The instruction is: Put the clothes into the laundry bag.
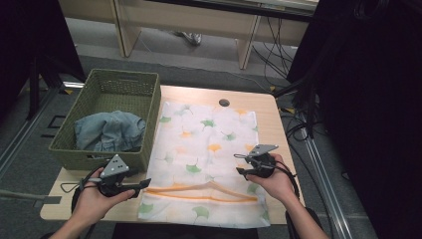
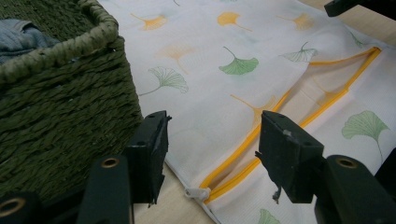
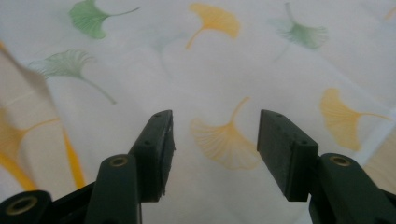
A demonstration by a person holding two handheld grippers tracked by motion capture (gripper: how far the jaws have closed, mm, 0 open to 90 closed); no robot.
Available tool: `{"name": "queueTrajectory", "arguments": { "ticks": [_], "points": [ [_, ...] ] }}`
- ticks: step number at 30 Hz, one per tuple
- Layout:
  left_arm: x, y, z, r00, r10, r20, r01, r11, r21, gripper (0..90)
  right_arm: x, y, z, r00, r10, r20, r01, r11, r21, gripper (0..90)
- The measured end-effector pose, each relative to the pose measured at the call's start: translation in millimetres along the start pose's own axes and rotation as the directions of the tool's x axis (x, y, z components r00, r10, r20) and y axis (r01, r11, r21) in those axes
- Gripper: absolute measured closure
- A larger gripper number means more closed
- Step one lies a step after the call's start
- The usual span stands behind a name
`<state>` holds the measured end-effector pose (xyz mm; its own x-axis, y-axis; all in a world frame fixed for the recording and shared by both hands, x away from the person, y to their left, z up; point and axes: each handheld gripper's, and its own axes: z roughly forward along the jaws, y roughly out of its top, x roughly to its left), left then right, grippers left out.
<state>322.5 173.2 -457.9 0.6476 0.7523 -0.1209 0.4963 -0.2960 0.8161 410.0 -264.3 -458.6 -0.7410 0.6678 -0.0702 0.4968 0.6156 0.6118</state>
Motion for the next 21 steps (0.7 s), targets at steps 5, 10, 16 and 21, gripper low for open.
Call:
{"name": "queueTrajectory", "arguments": {
  "ticks": [5, 10, 16, 21],
  "points": [
    [-1.4, 0.6, 1.5, 1.0000, 0.002, 0.008, -0.003, 1.0000, 0.005, 42.3, 21.3, 10.5, 3.0, 0.9925, -0.107, -0.058, 0.106, 0.994, -0.019, 49.6],
    [-1.1, 0.0, 0.0, 0.9999, -0.003, 0.013, 0.003, 0.9999, 0.016, 42.3, 45.5, 19.0, 14.2, 0.9663, -0.202, -0.159, 0.209, 0.977, 0.029, 48.4],
    [-2.4, 1.5, -1.3, 0.9971, -0.060, 0.046, 0.059, 0.9976, 0.036, 42.2, 59.2, 26.2, 22.2, 0.9495, -0.218, -0.226, 0.241, 0.967, 0.081, 39.8],
    [-2.8, 1.8, -0.9, 0.9974, -0.055, 0.047, 0.052, 0.9975, 0.047, 42.2, 63.9, 28.8, 30.1, 0.9425, -0.229, -0.243, 0.263, 0.958, 0.117, 38.9]
  ]
}}
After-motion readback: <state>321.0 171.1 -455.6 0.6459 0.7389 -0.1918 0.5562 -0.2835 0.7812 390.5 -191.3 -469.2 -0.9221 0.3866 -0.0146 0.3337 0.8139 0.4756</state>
